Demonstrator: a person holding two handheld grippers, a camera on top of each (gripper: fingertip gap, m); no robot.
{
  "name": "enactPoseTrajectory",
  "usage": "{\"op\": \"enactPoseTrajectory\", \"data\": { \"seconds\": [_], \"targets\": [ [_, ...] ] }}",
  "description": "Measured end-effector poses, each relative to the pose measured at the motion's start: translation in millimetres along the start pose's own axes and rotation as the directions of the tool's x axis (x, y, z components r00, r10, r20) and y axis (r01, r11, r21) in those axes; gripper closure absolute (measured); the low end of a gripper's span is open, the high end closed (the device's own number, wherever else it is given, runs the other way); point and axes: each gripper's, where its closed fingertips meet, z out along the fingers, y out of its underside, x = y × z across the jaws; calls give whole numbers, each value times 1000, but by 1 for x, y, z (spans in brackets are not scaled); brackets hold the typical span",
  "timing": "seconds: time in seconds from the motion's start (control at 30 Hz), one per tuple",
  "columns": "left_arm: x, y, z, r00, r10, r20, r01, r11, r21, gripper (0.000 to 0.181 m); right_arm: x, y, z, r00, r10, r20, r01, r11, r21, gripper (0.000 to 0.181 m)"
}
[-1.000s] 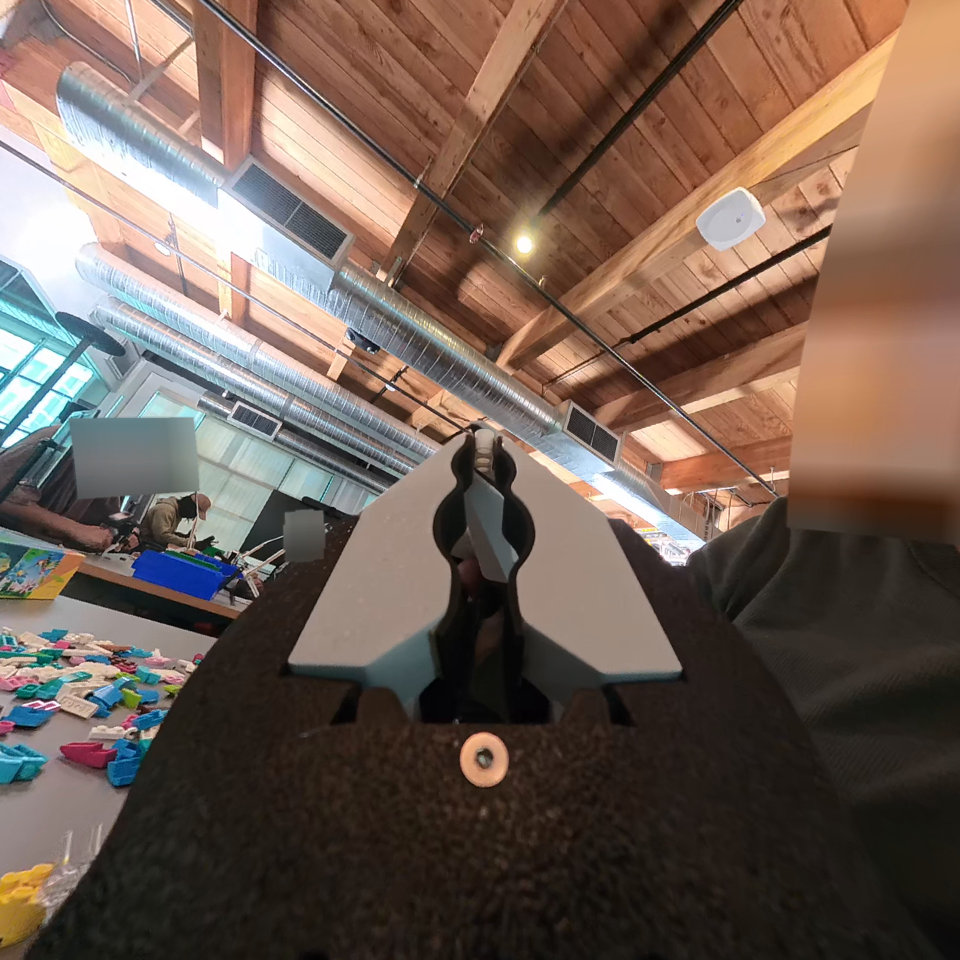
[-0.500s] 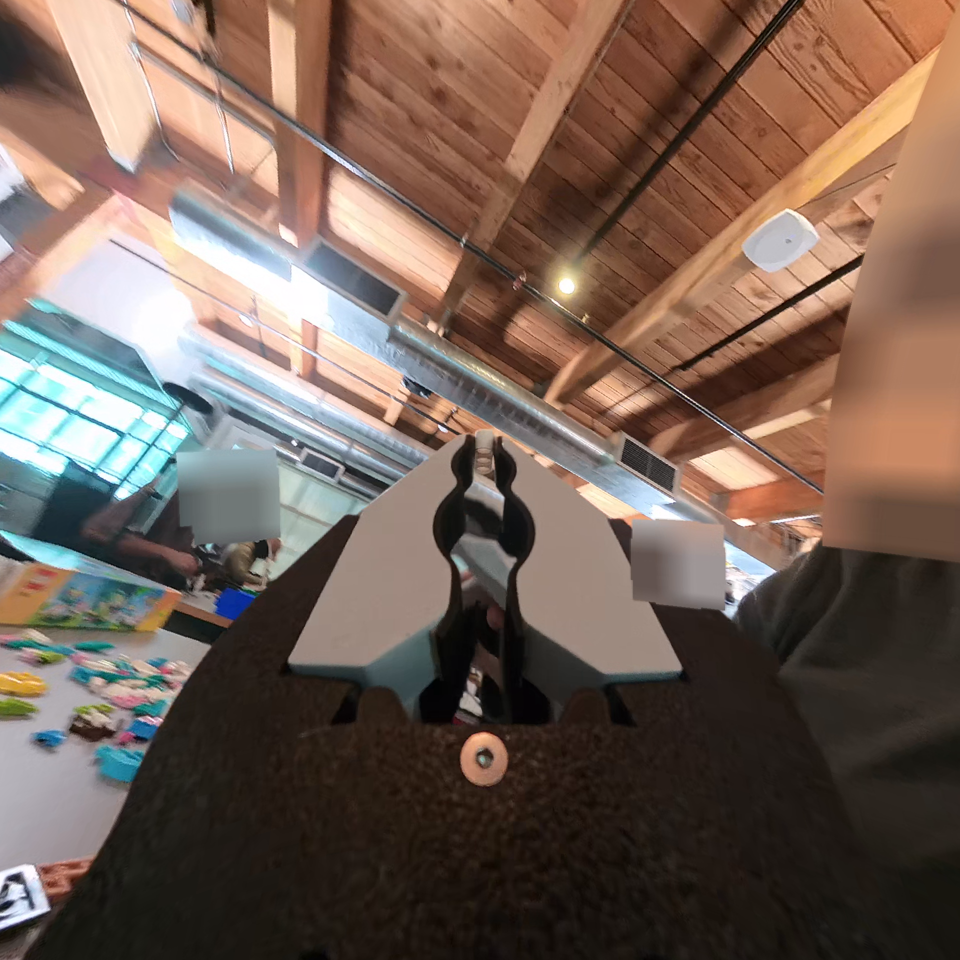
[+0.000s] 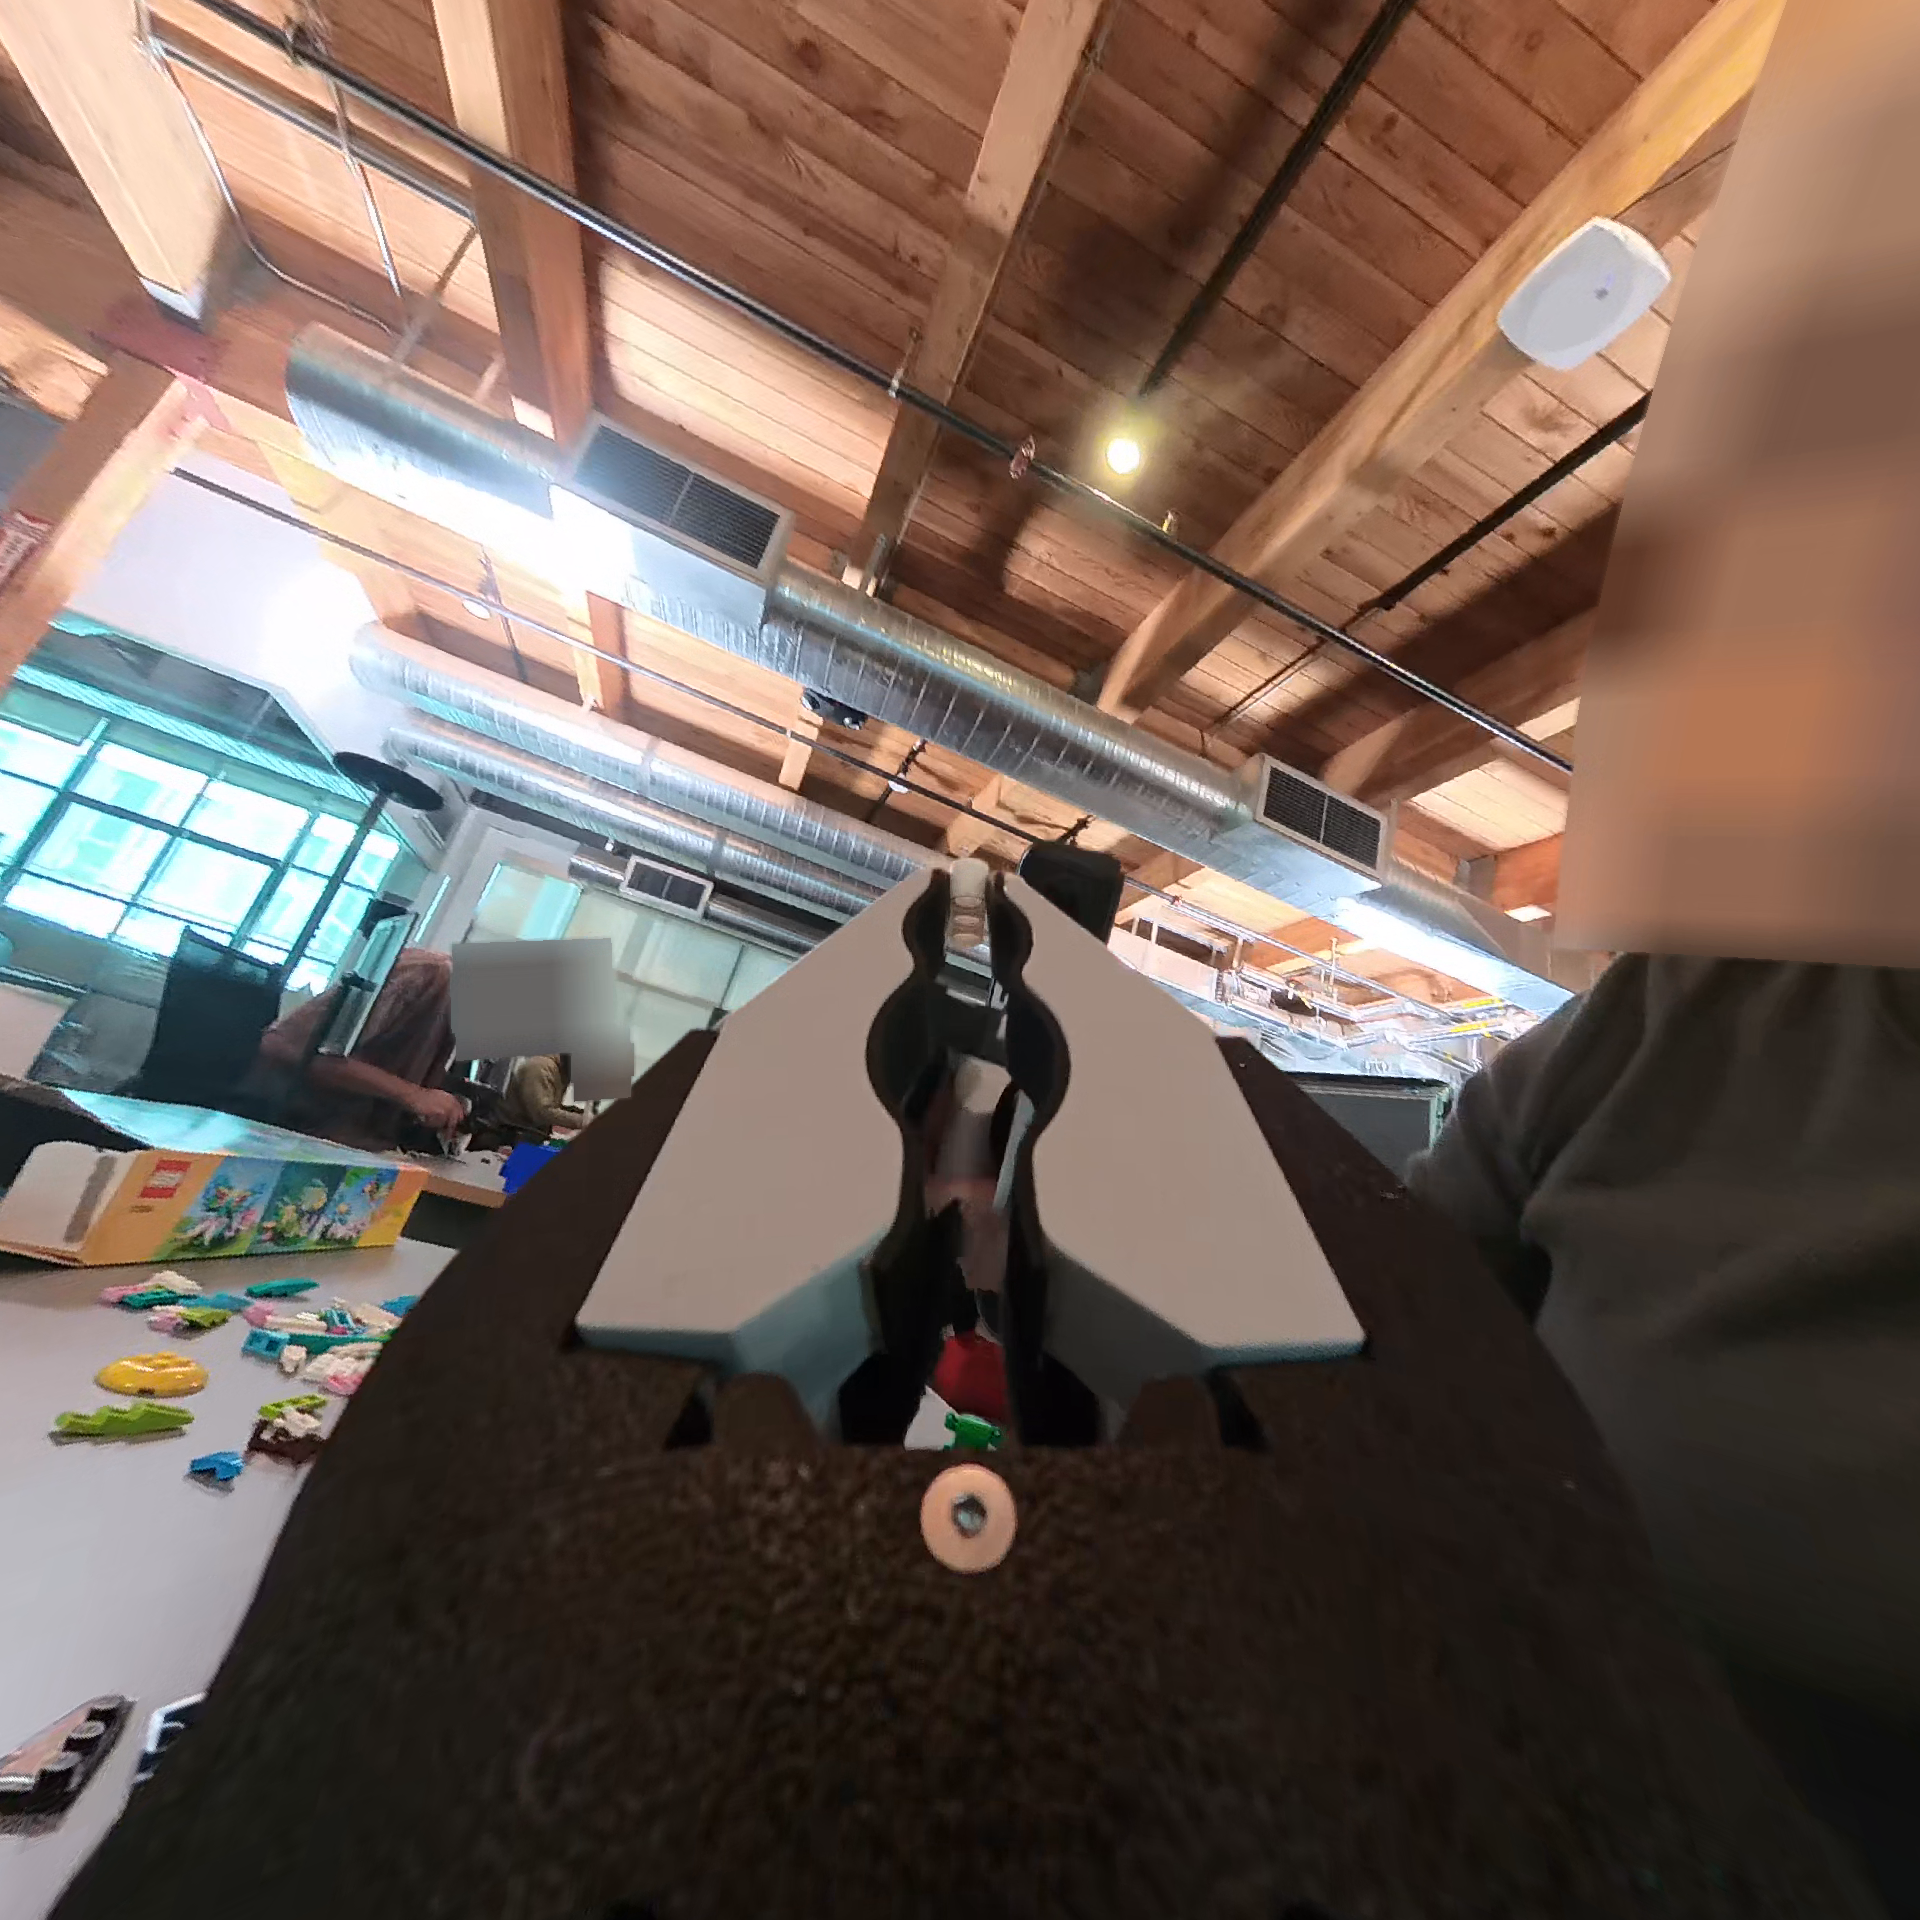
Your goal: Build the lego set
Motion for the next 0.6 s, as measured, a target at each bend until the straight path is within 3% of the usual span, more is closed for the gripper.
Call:
{"op": "enactPoseTrajectory", "data": {
  "seconds": [0.17,0.33,0.6],
  "targets": [
    [5,17,7,999,-19,-27,17,998,-67,177,-9,-1,1,998,30,49,-32,999,40,160],
    [14,33,15,998,-32,-55,24,991,-128,177,-18,-1,-9,992,69,101,-78,994,81,176],
    [21,58,22,997,17,-72,-34,968,-248,178,-23,2,-28,997,52,64,-58,994,94,172]
  ]
}}
